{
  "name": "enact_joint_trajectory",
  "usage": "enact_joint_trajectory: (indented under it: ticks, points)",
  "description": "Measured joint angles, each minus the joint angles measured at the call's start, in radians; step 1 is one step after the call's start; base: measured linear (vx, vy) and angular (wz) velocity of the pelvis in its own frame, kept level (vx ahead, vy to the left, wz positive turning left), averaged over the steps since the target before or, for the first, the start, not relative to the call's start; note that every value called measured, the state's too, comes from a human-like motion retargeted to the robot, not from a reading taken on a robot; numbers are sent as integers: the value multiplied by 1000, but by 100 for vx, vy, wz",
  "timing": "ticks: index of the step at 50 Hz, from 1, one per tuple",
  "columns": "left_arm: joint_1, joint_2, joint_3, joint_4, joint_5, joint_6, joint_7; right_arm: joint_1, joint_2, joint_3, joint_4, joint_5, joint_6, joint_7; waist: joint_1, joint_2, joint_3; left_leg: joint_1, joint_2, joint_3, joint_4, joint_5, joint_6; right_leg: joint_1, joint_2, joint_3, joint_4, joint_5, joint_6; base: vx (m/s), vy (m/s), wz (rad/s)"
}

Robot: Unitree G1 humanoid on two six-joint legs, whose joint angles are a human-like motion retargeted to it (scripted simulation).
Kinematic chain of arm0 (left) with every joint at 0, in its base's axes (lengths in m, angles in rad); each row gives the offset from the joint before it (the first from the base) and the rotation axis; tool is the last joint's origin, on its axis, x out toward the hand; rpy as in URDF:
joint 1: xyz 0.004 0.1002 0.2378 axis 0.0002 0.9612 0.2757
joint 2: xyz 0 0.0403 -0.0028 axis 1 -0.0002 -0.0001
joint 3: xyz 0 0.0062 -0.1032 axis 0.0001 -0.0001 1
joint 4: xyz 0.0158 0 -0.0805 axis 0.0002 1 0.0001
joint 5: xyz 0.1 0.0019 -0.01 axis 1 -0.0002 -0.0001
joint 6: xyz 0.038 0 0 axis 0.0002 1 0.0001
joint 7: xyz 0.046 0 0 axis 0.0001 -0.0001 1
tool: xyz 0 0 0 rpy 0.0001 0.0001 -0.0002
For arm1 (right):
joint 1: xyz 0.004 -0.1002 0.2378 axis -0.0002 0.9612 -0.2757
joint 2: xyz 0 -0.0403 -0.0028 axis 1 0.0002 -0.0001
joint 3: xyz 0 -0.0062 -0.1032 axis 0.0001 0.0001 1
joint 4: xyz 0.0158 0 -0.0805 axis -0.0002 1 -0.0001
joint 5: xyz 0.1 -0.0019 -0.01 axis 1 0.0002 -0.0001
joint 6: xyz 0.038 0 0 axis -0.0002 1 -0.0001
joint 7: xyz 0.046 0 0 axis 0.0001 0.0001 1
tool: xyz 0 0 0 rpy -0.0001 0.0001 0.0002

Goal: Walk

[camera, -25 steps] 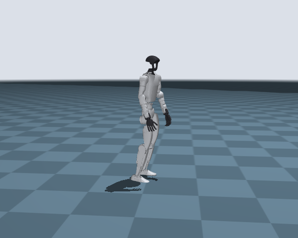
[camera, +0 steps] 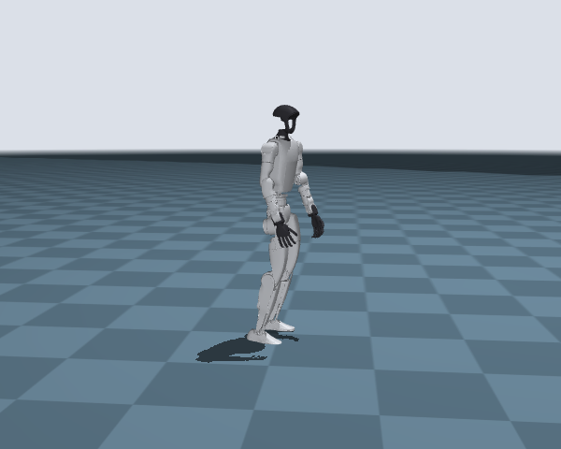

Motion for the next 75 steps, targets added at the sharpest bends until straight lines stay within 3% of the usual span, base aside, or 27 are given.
enact_joint_trajectory:
  ticks: [29, 40, 47, 56, 63, 66, 70, 75]
  points:
    - [4, 8, 51, 12, -63, 10, 1, 8, 19, -2, -16, 6, 17, 34, 43, -24, 53, -108, 27, -51, 200, -28, -34, -56, 17, -42, 112, -55, -29, -4, -4, 3]
    - [11, 17, 84, 16, -102, 12, -2, 11, -23, -13, -19, 31, 8, 25, 64, 12, 82, -221, 127, 2, 681, -274, 16, -119, 55, -87, 135, -18, -35, -17, -3, 5]
    - [22, 17, 85, 25, -87, 15, 5, 9, -45, -14, -29, 29, 4, 11, 47, 49, 77, -168, 154, -43, 946, -261, 9, -183, 97, -90, 170, 23, -46, -25, 6, -11]
    - [3, 7, 70, 39, -76, 10, 23, -5, -56, -13, -25, 6, 1, -21, 13, 70, 83, -17, 71, -161, 823, -245, -29, -267, 114, -66, 188, 147, -2, -32, 13, -14]
    - [-57, 17, 31, 7, -49, 7, 36, -29, -51, -19, -28, -17, 8, -26, 6, 42, 112, 38, 7, -169, 570, -396, 66, -337, 91, -12, 136, 376, 103, -39, 14, -9]
    - [-85, 28, 16, -10, -33, 7, 41, -38, -44, -19, -43, -20, 8, -19, 9, 38, 125, 23, 9, -146, 496, -422, 94, -363, 86, -19, 78, 483, 107, -42, 7, -16]
    - [-93, 27, 3, -34, -17, 5, 50, -25, -36, -10, -68, -24, 3, -15, 5, 33, 136, -20, -16, -127, 453, -403, 117, -389, 39, -31, 77, 394, 107, -42, 17, -13]
    - [-84, 30, -1, -53, -4, 5, 47, -9, -32, 5, -86, -29, 2, 7, -12, 6, 140, -67, -56, -112, 390, -309, 108, -417, -32, -100, 298, 89, 27, -39, 7, -3]
